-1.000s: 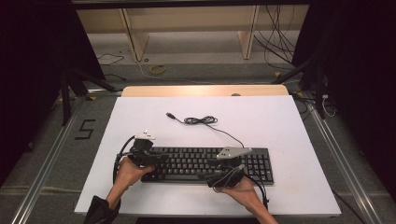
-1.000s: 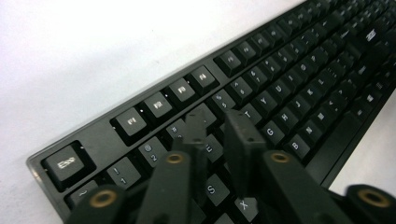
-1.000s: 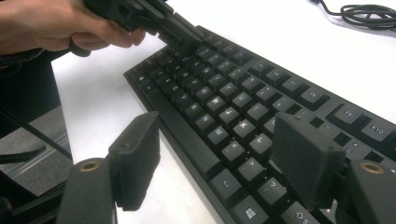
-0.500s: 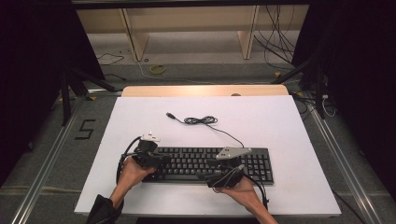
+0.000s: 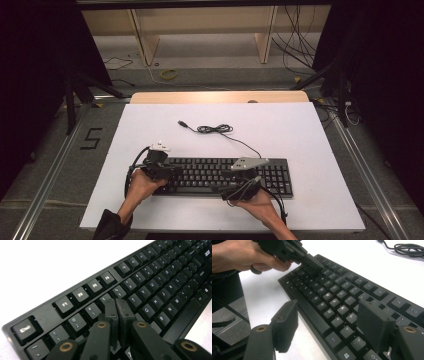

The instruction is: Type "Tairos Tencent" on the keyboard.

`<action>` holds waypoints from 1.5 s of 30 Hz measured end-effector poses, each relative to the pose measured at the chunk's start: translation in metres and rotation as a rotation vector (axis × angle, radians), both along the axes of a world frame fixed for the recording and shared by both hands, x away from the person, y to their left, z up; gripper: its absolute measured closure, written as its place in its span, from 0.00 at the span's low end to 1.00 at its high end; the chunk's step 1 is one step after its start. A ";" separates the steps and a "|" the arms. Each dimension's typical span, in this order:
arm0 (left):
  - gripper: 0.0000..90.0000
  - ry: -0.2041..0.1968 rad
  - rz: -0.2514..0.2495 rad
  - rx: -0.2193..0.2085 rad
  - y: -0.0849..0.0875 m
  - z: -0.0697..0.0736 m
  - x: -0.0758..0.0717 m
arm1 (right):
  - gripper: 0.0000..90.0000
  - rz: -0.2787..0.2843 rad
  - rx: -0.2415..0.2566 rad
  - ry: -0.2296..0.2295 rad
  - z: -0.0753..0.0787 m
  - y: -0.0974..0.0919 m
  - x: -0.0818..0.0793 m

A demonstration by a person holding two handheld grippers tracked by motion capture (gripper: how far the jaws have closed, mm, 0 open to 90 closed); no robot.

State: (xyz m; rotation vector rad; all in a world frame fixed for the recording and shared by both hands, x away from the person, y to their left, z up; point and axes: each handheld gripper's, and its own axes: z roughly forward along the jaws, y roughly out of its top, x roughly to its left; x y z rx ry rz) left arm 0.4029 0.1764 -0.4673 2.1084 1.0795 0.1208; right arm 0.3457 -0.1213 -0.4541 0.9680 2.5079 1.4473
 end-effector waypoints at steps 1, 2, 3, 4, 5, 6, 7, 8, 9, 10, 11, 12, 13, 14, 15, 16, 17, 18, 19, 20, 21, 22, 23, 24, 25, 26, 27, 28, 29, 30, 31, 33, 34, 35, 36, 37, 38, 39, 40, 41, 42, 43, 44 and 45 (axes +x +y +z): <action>0.94 0.001 0.005 -0.009 0.001 0.001 0.000 | 0.39 -0.001 0.000 -0.001 0.000 0.000 0.000; 0.92 0.000 0.006 -0.018 0.002 0.002 0.000 | 0.40 -0.004 0.000 -0.002 0.000 0.001 0.000; 0.90 0.003 0.004 -0.031 0.003 0.003 -0.001 | 0.41 -0.006 -0.002 -0.006 0.001 0.001 0.000; 0.89 0.000 0.006 -0.040 0.004 0.004 -0.001 | 0.42 -0.010 -0.005 -0.006 0.001 0.001 0.000; 0.87 -0.001 0.003 -0.046 0.006 0.006 -0.002 | 0.44 -0.012 -0.007 -0.006 0.002 0.002 0.000; 0.84 -0.001 0.008 -0.059 0.006 0.007 -0.002 | 0.46 -0.013 -0.010 -0.010 0.002 0.003 0.000; 0.82 0.002 0.007 -0.069 0.007 0.008 -0.002 | 0.48 -0.015 -0.013 -0.010 0.002 0.004 0.000; 0.79 0.002 0.012 -0.078 0.008 0.008 -0.003 | 0.49 -0.018 -0.015 -0.009 0.002 0.005 0.001; 0.76 0.003 0.012 -0.084 0.009 0.009 -0.003 | 0.51 -0.018 -0.018 -0.009 0.001 0.006 0.001; 0.74 0.005 0.012 -0.089 0.009 0.009 -0.003 | 0.52 -0.015 -0.020 -0.008 0.001 0.006 0.001; 0.71 0.006 0.018 -0.098 0.009 0.010 -0.004 | 0.54 -0.016 -0.024 -0.012 0.001 0.008 0.002; 0.68 0.005 0.023 -0.102 0.009 0.010 -0.004 | 0.56 -0.016 -0.030 -0.008 0.001 0.009 0.002; 0.65 0.007 0.026 -0.103 0.009 0.011 -0.004 | 0.58 -0.015 -0.035 -0.010 0.001 0.010 0.002; 0.63 0.007 0.028 -0.109 0.009 0.011 -0.005 | 0.59 -0.014 -0.039 -0.012 0.001 0.011 0.002; 0.61 0.003 0.028 -0.112 0.009 0.012 -0.005 | 0.61 -0.014 -0.040 -0.010 0.001 0.013 0.003; 0.60 0.002 0.031 -0.113 0.009 0.012 -0.005 | 0.63 -0.014 -0.043 -0.009 0.001 0.014 0.003; 0.58 0.000 0.033 -0.116 0.010 0.013 -0.006 | 0.65 -0.013 -0.047 -0.010 0.001 0.015 0.004; 0.56 0.001 0.035 -0.120 0.010 0.013 -0.006 | 0.67 -0.012 -0.052 -0.006 0.001 0.017 0.004; 0.55 0.003 0.037 -0.125 0.010 0.013 -0.006 | 0.69 -0.012 -0.055 -0.007 0.001 0.018 0.005; 0.54 0.001 0.038 -0.125 0.010 0.013 -0.006 | 0.71 -0.011 -0.059 -0.008 0.000 0.020 0.006; 0.52 0.000 0.041 -0.126 0.010 0.013 -0.007 | 0.73 -0.007 -0.062 -0.008 0.000 0.021 0.007; 0.51 -0.001 0.044 -0.127 0.010 0.014 -0.007 | 0.75 -0.006 -0.065 -0.008 0.000 0.023 0.007; 0.50 -0.001 0.043 -0.128 0.011 0.014 -0.007 | 0.76 -0.004 -0.070 -0.007 0.000 0.025 0.008; 0.50 -0.001 0.043 -0.131 0.011 0.014 -0.007 | 0.78 -0.001 -0.072 -0.008 -0.001 0.026 0.009; 0.49 0.000 0.042 -0.133 0.011 0.014 -0.008 | 0.80 0.000 -0.074 -0.006 -0.001 0.028 0.009; 0.48 -0.003 0.041 -0.135 0.011 0.014 -0.008 | 0.81 0.003 -0.079 -0.003 -0.002 0.029 0.009; 0.48 -0.006 0.042 -0.139 0.011 0.014 -0.008 | 0.83 0.010 -0.083 -0.008 -0.002 0.031 0.010; 0.47 -0.007 0.044 -0.144 0.011 0.015 -0.009 | 0.85 0.013 -0.087 -0.011 -0.003 0.032 0.010; 0.46 -0.009 0.044 -0.145 0.011 0.015 -0.009 | 0.86 0.014 -0.091 -0.008 -0.004 0.033 0.011; 0.46 -0.011 0.042 -0.146 0.011 0.015 -0.009 | 0.88 0.014 -0.094 -0.007 -0.005 0.034 0.012; 0.45 -0.012 0.042 -0.148 0.010 0.015 -0.010 | 0.90 0.015 -0.097 -0.005 -0.006 0.035 0.012; 0.44 -0.014 0.039 -0.152 0.010 0.015 -0.011 | 0.93 0.017 -0.106 -0.002 -0.008 0.037 0.014; 0.43 -0.016 0.039 -0.155 0.010 0.016 -0.011 | 0.94 0.018 -0.110 0.001 -0.009 0.039 0.015; 0.43 -0.019 0.038 -0.158 0.010 0.016 -0.011 | 0.95 0.021 -0.113 -0.001 -0.010 0.040 0.016; 0.42 -0.022 0.038 -0.163 0.010 0.016 -0.012 | 0.96 0.021 -0.116 0.002 -0.011 0.041 0.017; 0.42 -0.024 0.039 -0.167 0.010 0.016 -0.012 | 0.97 0.020 -0.119 0.004 -0.012 0.043 0.017; 0.42 -0.024 0.035 -0.170 0.010 0.016 -0.013 | 0.98 0.023 -0.123 0.004 -0.012 0.044 0.018; 0.41 -0.028 0.034 -0.174 0.011 0.016 -0.013 | 0.99 0.025 -0.127 0.005 -0.013 0.046 0.018; 0.41 -0.033 0.034 -0.176 0.010 0.016 -0.014 | 0.99 0.028 -0.133 0.003 -0.014 0.047 0.019; 0.41 -0.036 0.032 -0.175 0.011 0.017 -0.014 | 0.99 0.029 -0.138 0.006 -0.015 0.049 0.019; 0.40 -0.036 0.032 -0.177 0.011 0.017 -0.015 | 1.00 0.032 -0.143 0.007 -0.016 0.051 0.019; 0.40 -0.035 0.035 -0.182 0.011 0.017 -0.015 | 1.00 0.032 -0.148 0.008 -0.017 0.052 0.019; 0.40 -0.037 0.034 -0.184 0.011 0.017 -0.016 | 1.00 0.034 -0.153 0.008 -0.018 0.054 0.019; 0.40 -0.040 0.034 -0.189 0.011 0.017 -0.016 | 1.00 0.036 -0.157 0.008 -0.018 0.055 0.020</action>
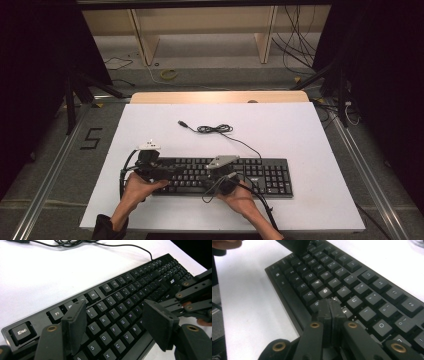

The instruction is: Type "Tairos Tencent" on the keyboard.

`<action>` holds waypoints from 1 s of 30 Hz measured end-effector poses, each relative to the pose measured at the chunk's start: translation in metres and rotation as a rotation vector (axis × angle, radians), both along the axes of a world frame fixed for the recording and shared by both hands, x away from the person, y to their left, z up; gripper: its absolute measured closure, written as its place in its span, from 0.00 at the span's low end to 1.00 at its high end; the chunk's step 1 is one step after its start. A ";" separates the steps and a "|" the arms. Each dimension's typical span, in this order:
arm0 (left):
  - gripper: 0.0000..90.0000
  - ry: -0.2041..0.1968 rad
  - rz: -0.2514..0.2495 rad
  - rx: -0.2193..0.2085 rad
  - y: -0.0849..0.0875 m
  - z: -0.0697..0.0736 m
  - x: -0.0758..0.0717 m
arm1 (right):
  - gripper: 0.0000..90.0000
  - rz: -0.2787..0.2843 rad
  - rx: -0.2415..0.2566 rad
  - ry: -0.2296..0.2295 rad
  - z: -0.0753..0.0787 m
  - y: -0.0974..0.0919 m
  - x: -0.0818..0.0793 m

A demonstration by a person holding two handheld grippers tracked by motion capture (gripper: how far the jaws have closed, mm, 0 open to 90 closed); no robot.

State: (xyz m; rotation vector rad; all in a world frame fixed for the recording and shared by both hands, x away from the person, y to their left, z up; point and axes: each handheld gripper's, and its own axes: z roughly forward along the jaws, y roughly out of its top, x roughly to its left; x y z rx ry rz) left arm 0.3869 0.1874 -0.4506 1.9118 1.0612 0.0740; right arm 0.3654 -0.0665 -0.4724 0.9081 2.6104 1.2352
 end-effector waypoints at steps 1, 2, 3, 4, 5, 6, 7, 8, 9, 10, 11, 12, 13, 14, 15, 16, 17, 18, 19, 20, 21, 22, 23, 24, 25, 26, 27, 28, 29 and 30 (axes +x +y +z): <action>0.40 -0.002 -0.003 -0.004 0.000 0.000 0.000 | 1.00 -0.002 -0.002 0.003 -0.001 0.001 0.000; 0.40 -0.004 0.000 -0.010 0.000 0.000 -0.001 | 1.00 -0.001 -0.003 0.003 -0.001 0.002 0.000; 0.39 -0.008 0.000 -0.013 0.001 0.000 -0.002 | 1.00 0.000 -0.006 0.003 -0.002 0.002 0.001; 0.39 -0.012 -0.002 -0.011 0.001 0.000 -0.002 | 1.00 0.000 -0.008 0.004 -0.002 0.003 0.001; 0.39 -0.014 0.000 -0.014 0.001 0.000 -0.002 | 1.00 0.000 -0.010 0.002 -0.003 0.003 0.001; 0.39 -0.016 0.003 -0.021 0.001 0.000 -0.003 | 1.00 -0.002 -0.011 0.005 -0.003 0.003 0.002; 0.39 -0.015 0.003 -0.023 0.002 0.001 -0.003 | 1.00 -0.002 -0.015 0.006 -0.004 0.003 0.002; 0.39 -0.016 0.001 -0.025 0.002 0.001 -0.004 | 1.00 -0.004 -0.016 0.009 -0.004 0.004 0.002; 0.39 -0.018 0.001 -0.027 0.002 0.001 -0.004 | 1.00 -0.003 -0.017 0.008 -0.004 0.004 0.002; 0.39 -0.016 -0.002 -0.028 0.002 0.000 -0.004 | 1.00 -0.004 -0.017 0.008 -0.005 0.004 0.002; 0.39 -0.017 -0.007 -0.025 0.002 0.000 -0.004 | 1.00 -0.002 -0.016 0.007 -0.005 0.004 0.003; 0.39 -0.017 -0.006 -0.025 0.002 0.000 -0.005 | 1.00 -0.002 -0.016 0.006 -0.005 0.004 0.003; 0.39 -0.016 -0.006 -0.025 0.002 0.000 -0.005 | 1.00 -0.001 -0.016 0.006 -0.005 0.005 0.003; 0.39 -0.016 -0.006 -0.025 0.002 0.000 -0.005 | 1.00 -0.003 -0.018 0.008 -0.006 0.005 0.003; 0.39 -0.018 -0.006 -0.025 0.002 0.000 -0.005 | 1.00 -0.002 -0.020 0.010 -0.006 0.005 0.003; 0.39 -0.019 -0.006 -0.026 0.002 0.000 -0.005 | 1.00 0.000 -0.023 0.008 -0.007 0.006 0.004; 0.39 -0.018 -0.001 -0.030 0.002 0.000 -0.005 | 1.00 0.001 -0.021 0.010 -0.008 0.006 0.004; 0.39 -0.018 0.000 -0.031 0.002 0.001 -0.005 | 1.00 0.001 -0.021 0.010 -0.008 0.007 0.004; 0.39 -0.018 0.001 -0.032 0.002 0.001 -0.005 | 1.00 0.004 -0.031 0.013 -0.009 0.008 0.003; 0.39 -0.018 0.002 -0.032 0.002 0.001 -0.005 | 1.00 0.006 -0.039 0.006 -0.010 0.008 0.003; 0.39 -0.017 0.002 -0.032 0.003 0.001 -0.005 | 1.00 0.002 -0.037 0.004 -0.011 0.009 0.002; 0.39 -0.019 0.003 -0.031 0.003 0.001 -0.005 | 1.00 0.006 -0.040 -0.001 -0.011 0.009 0.002; 0.39 -0.021 0.002 -0.030 0.003 0.001 -0.005 | 1.00 0.008 -0.044 -0.004 -0.010 0.009 0.002; 0.39 -0.023 0.002 -0.029 0.003 0.001 -0.005 | 1.00 0.002 -0.043 -0.001 -0.010 0.010 0.002; 0.39 -0.021 0.003 -0.028 0.003 0.000 -0.005 | 1.00 -0.001 -0.043 0.001 -0.010 0.010 0.001; 0.39 -0.021 0.003 -0.028 0.003 0.000 -0.005 | 1.00 -0.003 -0.042 0.001 -0.010 0.010 0.001; 0.39 -0.022 0.003 -0.024 0.003 0.000 -0.004 | 1.00 -0.003 -0.038 0.005 -0.010 0.009 0.002; 0.39 -0.023 0.002 -0.021 0.003 0.000 -0.004 | 1.00 -0.008 -0.029 0.011 -0.009 0.008 0.002; 0.39 -0.024 0.002 -0.020 0.003 0.000 -0.004 | 0.99 -0.013 -0.013 0.017 -0.007 0.006 0.002; 0.39 -0.023 0.002 -0.020 0.004 0.000 -0.003 | 0.98 -0.017 0.000 0.018 -0.004 0.004 0.002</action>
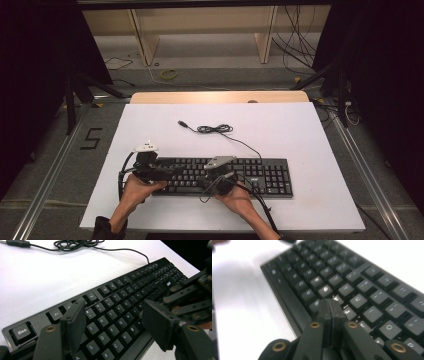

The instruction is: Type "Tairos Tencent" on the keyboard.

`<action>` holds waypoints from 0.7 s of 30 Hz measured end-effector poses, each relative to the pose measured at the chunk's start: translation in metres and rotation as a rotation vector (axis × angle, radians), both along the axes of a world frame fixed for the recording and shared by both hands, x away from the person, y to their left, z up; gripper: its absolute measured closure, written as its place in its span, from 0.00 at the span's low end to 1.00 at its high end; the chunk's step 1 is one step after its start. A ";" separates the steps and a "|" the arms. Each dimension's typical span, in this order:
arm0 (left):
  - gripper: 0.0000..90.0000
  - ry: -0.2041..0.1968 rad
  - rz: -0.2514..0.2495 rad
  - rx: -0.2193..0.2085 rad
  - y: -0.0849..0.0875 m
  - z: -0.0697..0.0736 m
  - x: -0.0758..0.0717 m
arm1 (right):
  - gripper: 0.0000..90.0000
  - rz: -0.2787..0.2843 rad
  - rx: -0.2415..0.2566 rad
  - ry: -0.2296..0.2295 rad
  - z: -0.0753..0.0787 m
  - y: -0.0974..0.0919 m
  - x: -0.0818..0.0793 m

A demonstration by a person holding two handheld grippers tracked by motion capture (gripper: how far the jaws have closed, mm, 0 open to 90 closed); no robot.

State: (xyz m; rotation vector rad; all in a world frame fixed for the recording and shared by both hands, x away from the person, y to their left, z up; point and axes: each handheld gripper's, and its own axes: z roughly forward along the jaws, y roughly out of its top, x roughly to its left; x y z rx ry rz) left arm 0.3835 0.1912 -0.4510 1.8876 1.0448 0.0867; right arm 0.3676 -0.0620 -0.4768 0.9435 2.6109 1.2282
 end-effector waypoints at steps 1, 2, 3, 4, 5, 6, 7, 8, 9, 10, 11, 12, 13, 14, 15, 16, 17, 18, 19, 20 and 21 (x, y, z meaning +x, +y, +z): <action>0.39 -0.001 0.001 -0.001 0.000 0.000 0.000 | 0.97 0.001 0.010 -0.012 0.002 -0.002 0.000; 0.39 -0.002 0.001 0.000 0.000 0.000 0.000 | 0.96 -0.002 0.016 -0.014 0.004 -0.004 0.000; 0.39 -0.002 0.001 0.002 0.000 0.000 0.000 | 0.94 -0.004 0.021 -0.013 0.005 -0.005 0.000; 0.39 -0.004 0.000 0.004 0.000 0.000 0.000 | 0.93 -0.005 0.026 -0.013 0.006 -0.007 0.000; 0.39 -0.005 0.001 0.004 0.000 0.000 0.000 | 0.92 -0.006 0.031 -0.016 0.007 -0.009 0.000; 0.39 -0.006 0.002 0.002 0.000 0.000 0.000 | 0.92 -0.010 0.036 -0.017 0.008 -0.012 -0.001; 0.39 -0.007 0.003 0.001 0.000 0.001 0.000 | 0.91 -0.014 0.044 -0.017 0.009 -0.014 -0.001; 0.39 -0.007 0.003 -0.001 0.000 0.001 0.000 | 0.91 -0.018 0.049 -0.020 0.010 -0.017 -0.001; 0.39 -0.008 0.005 -0.004 0.000 0.001 0.000 | 0.91 -0.021 0.053 -0.024 0.011 -0.019 -0.001; 0.39 -0.010 0.005 -0.003 0.000 0.001 0.000 | 0.90 -0.026 0.058 -0.025 0.012 -0.022 -0.001; 0.39 -0.010 0.004 -0.003 0.000 0.001 0.000 | 0.90 -0.031 0.063 -0.025 0.013 -0.024 0.000; 0.39 -0.011 0.004 -0.002 0.000 0.001 0.001 | 0.89 -0.037 0.068 -0.024 0.013 -0.026 0.000; 0.39 -0.012 0.004 -0.002 0.000 0.001 0.001 | 0.89 -0.041 0.072 -0.025 0.014 -0.028 0.000; 0.39 -0.013 0.003 0.000 0.000 0.001 0.001 | 0.89 -0.041 0.076 -0.029 0.015 -0.030 0.000; 0.39 -0.015 0.003 -0.001 -0.001 0.001 0.001 | 0.88 -0.043 0.079 -0.027 0.016 -0.031 0.000; 0.39 -0.017 0.001 0.001 -0.001 0.001 0.001 | 0.88 -0.045 0.083 -0.030 0.016 -0.033 0.000; 0.39 -0.015 -0.002 0.002 -0.001 0.001 0.001 | 0.87 -0.046 0.085 -0.031 0.017 -0.034 -0.001; 0.39 -0.016 -0.002 0.002 -0.001 0.001 0.001 | 0.86 -0.049 0.088 -0.027 0.018 -0.035 -0.001; 0.39 -0.016 0.000 0.003 -0.002 0.001 0.001 | 0.85 -0.047 0.090 -0.030 0.018 -0.037 -0.001; 0.39 -0.016 -0.001 0.006 -0.002 0.000 0.001 | 0.84 -0.049 0.092 -0.029 0.019 -0.038 -0.002; 0.39 -0.016 -0.001 0.010 -0.003 0.000 0.001 | 0.83 -0.050 0.094 -0.031 0.019 -0.039 -0.002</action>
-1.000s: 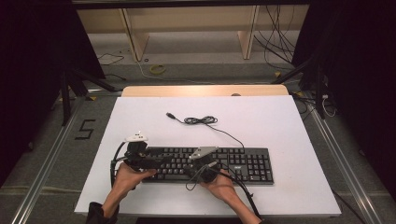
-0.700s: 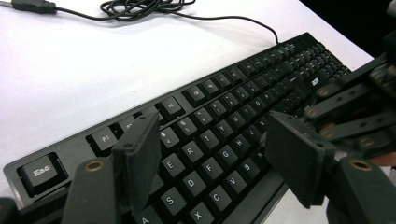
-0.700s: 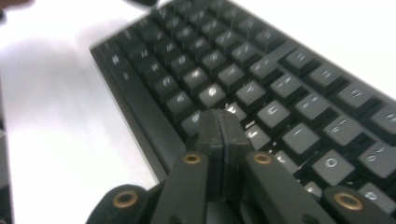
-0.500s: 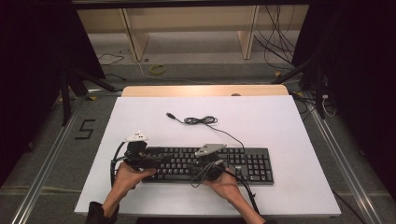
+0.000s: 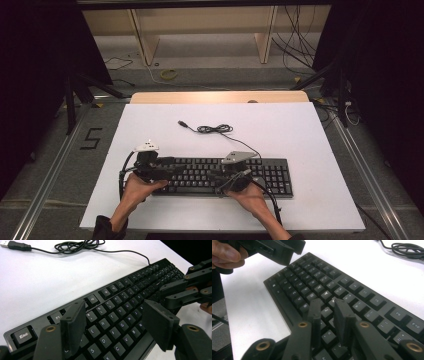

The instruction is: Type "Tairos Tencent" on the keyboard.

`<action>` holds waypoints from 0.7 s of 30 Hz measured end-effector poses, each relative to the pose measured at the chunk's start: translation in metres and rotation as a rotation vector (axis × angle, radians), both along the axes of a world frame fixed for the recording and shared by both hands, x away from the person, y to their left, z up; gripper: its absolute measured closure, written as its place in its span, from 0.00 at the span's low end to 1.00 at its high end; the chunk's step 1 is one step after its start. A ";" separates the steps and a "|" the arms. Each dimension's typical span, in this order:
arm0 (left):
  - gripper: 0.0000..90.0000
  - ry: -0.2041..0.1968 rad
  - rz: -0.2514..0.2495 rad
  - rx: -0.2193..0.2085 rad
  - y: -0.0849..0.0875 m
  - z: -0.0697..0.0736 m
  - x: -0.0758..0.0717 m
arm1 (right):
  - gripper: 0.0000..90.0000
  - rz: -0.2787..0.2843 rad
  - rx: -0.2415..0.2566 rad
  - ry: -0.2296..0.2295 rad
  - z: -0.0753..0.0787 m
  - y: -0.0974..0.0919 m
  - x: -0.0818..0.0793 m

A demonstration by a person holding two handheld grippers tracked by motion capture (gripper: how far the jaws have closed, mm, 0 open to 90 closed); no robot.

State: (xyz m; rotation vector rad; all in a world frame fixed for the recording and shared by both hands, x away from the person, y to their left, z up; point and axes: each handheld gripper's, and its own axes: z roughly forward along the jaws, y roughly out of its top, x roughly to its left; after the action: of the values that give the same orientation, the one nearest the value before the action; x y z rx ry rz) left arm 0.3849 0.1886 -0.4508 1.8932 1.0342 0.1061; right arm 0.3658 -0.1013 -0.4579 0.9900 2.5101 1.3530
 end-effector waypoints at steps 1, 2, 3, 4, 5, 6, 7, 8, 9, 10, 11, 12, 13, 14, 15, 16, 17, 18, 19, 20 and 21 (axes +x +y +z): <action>0.39 0.000 -0.001 0.003 0.000 0.000 0.000 | 0.81 -0.002 0.003 -0.001 0.000 -0.001 0.000; 0.39 0.002 -0.001 0.004 -0.001 -0.001 0.000 | 0.79 -0.004 0.006 0.002 0.001 -0.003 -0.001; 0.39 0.002 -0.001 0.004 -0.002 -0.001 0.001 | 0.78 -0.003 0.010 0.000 0.001 -0.004 -0.001; 0.39 0.003 -0.005 0.008 -0.002 -0.002 0.001 | 0.76 -0.005 0.013 0.002 0.001 -0.005 -0.001; 0.39 0.001 -0.005 0.011 -0.003 -0.002 0.002 | 0.73 -0.005 0.015 0.004 0.001 -0.007 -0.002; 0.40 0.001 -0.007 0.017 -0.004 -0.003 0.002 | 0.70 -0.008 0.017 0.005 0.001 -0.008 -0.002; 0.40 0.005 -0.009 0.021 -0.006 -0.003 0.002 | 0.67 -0.007 0.016 0.008 0.001 -0.009 -0.002; 0.42 0.003 -0.016 0.032 -0.007 -0.003 0.003 | 0.65 -0.007 0.021 0.010 0.001 -0.010 -0.003; 0.44 0.005 -0.016 0.036 -0.009 -0.004 0.003 | 0.62 -0.011 0.023 0.011 0.002 -0.012 -0.003; 0.45 0.003 -0.021 0.046 -0.011 -0.004 0.004 | 0.59 -0.016 0.023 0.011 0.002 -0.013 -0.004; 0.47 0.003 -0.026 0.054 -0.013 -0.004 0.004 | 0.58 -0.018 0.025 0.011 0.002 -0.015 -0.004; 0.49 0.002 -0.030 0.060 -0.016 -0.005 0.005 | 0.57 -0.020 0.029 0.007 0.003 -0.017 -0.005; 0.51 0.001 -0.039 0.072 -0.018 -0.006 0.005 | 0.56 -0.021 0.035 0.007 0.004 -0.019 -0.006; 0.54 0.002 -0.046 0.083 -0.019 -0.006 0.006 | 0.54 -0.024 0.037 0.003 0.004 -0.021 -0.007; 0.57 0.003 -0.048 0.092 -0.021 -0.007 0.006 | 0.53 -0.027 0.040 0.005 0.005 -0.023 -0.008; 0.59 0.004 -0.055 0.103 -0.022 -0.008 0.007 | 0.53 -0.030 0.041 0.002 0.005 -0.025 -0.009; 0.62 0.009 -0.055 0.103 -0.024 -0.009 0.007 | 0.53 -0.032 0.043 -0.001 0.005 -0.027 -0.010; 0.66 0.011 -0.060 0.107 -0.025 -0.010 0.008 | 0.52 -0.034 0.045 -0.001 0.006 -0.029 -0.011; 0.69 0.014 -0.066 0.111 -0.026 -0.010 0.009 | 0.52 -0.036 0.048 -0.002 0.006 -0.031 -0.012; 0.71 0.015 -0.071 0.111 -0.028 -0.011 0.009 | 0.52 -0.038 0.049 0.000 0.006 -0.033 -0.013; 0.74 0.020 -0.077 0.115 -0.029 -0.011 0.009 | 0.52 -0.037 0.051 -0.004 0.006 -0.034 -0.014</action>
State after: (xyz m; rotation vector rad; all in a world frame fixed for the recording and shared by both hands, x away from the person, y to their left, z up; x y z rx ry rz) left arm 0.3942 0.1593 -0.4623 2.0398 0.9859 0.1044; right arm 0.3523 -0.1354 -0.4522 1.0376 2.4534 1.4137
